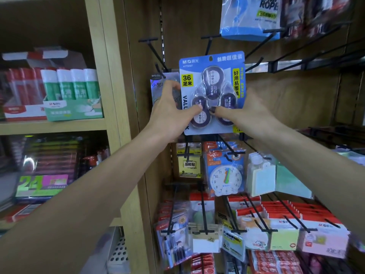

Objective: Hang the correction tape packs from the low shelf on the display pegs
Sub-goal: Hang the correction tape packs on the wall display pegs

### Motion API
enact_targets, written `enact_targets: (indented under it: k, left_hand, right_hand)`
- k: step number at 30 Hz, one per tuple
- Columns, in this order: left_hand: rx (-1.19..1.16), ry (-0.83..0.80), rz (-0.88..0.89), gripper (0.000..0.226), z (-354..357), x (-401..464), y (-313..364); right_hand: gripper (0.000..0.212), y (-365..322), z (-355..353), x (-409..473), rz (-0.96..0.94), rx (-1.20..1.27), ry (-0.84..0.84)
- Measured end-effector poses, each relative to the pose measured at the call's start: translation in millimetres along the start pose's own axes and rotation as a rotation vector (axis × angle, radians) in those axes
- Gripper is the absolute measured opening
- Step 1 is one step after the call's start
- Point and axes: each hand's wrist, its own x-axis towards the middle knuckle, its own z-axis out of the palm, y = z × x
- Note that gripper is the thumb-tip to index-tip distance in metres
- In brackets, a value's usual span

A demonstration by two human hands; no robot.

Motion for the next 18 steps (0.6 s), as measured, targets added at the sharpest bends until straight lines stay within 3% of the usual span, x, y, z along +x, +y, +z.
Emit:
enact_targets:
  k: [14,18]
  left_hand:
    - [0.015,-0.006,0.042,0.051,-8.4,-3.1,-2.4]
    - [0.006,0.006,0.054,0.049,-5.7,-1.9,-3.9]
  right_hand:
    - [0.059,1.8,6.8,1.2,-0.045,0.094,-0.066]
    - [0.045,1.7,7.0,-2.8,-0.051,0.108,-0.042]
